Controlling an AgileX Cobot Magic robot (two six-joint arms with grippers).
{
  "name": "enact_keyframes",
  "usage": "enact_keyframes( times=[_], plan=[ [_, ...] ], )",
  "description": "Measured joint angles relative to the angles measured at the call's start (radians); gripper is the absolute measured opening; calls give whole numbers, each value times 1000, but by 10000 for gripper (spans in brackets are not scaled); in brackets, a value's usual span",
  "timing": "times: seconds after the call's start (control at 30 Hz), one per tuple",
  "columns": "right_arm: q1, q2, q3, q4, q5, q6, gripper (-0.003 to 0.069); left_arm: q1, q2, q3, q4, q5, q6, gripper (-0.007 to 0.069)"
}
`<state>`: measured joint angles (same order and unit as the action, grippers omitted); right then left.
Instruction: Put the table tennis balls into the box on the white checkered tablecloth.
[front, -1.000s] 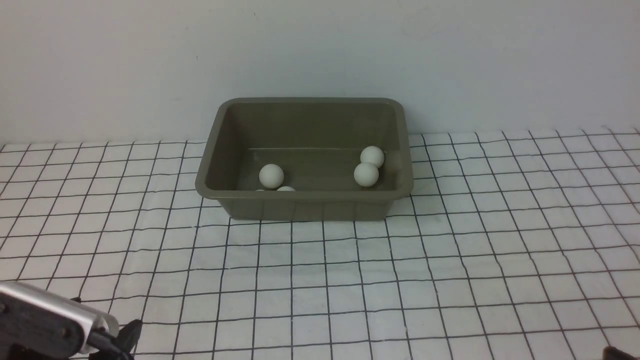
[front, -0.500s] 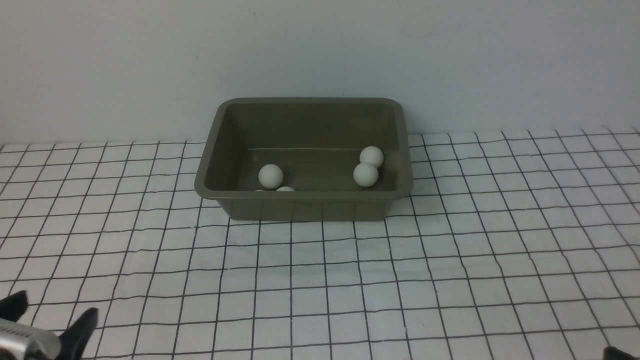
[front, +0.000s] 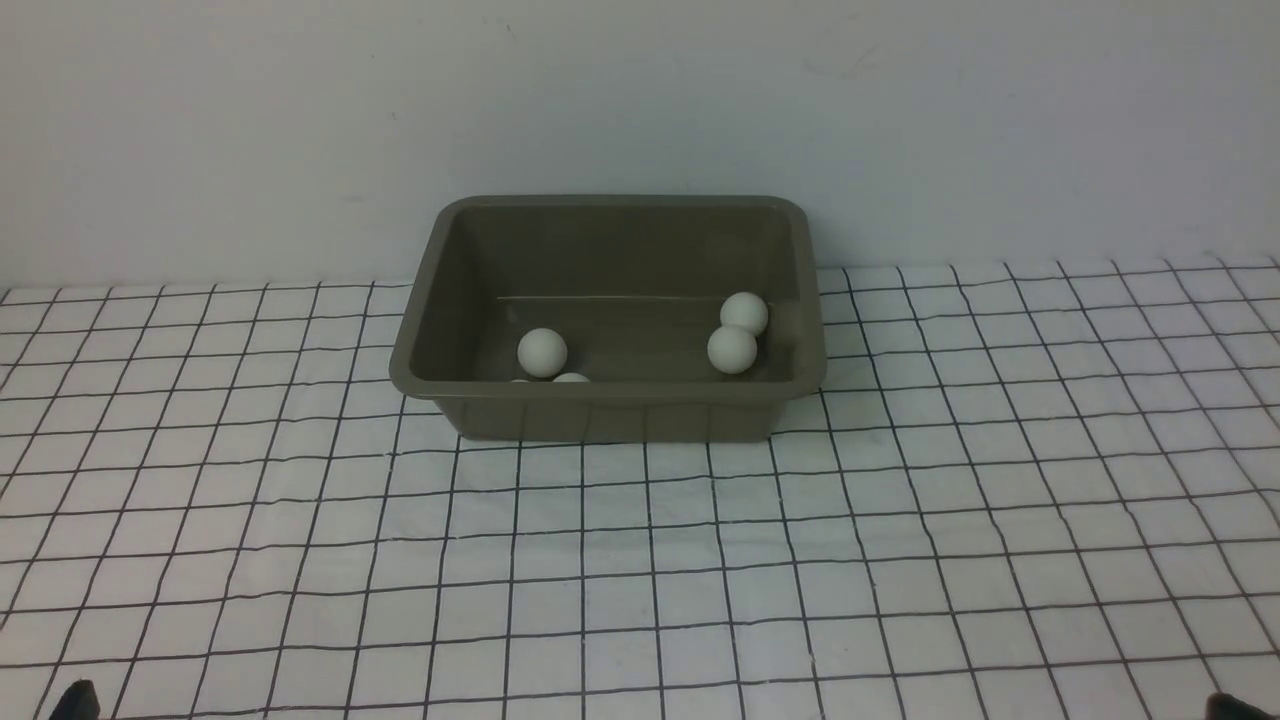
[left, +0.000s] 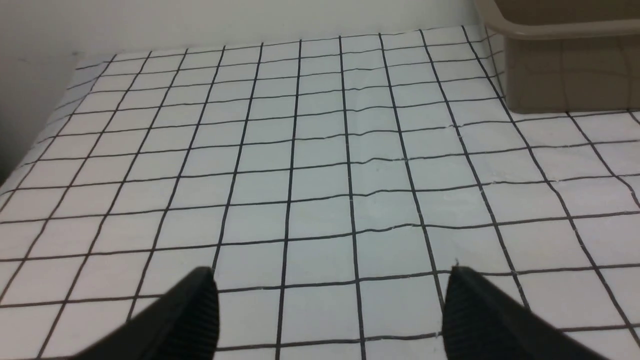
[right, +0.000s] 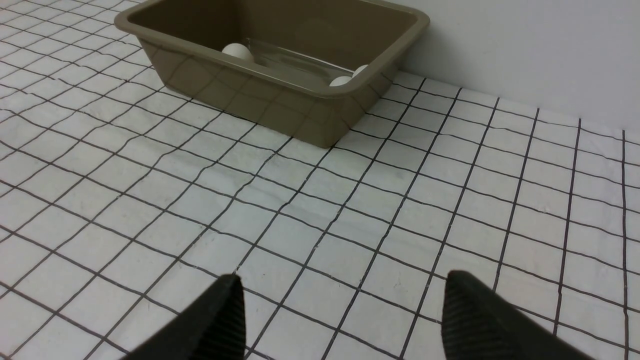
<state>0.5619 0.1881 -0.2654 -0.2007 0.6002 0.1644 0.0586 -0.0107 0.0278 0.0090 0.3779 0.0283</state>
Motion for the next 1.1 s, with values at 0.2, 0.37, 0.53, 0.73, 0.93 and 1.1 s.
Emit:
enact_keyframes(
  times=[0.2,0.37,0.53,0.73,0.93,1.1],
  plan=[
    [0,0,0,0,0,0,482,0,0,0,-9,3,22,542],
    [0,0,0,0,0,0,482,0,0,-1,-9,3,22,542],
    [0,0,0,0,0,0,482,0,0,-1,-9,3,22,542],
    [0,0,0,0,0,0,482,0,0,-1,-9,3,22,542],
    [0,0,0,0,0,0,482,0,0,-1,-9,3,22,542],
    [0,0,0,-1,-2,-1,482,0,0,-1,-9,3,22,542]
  ],
)
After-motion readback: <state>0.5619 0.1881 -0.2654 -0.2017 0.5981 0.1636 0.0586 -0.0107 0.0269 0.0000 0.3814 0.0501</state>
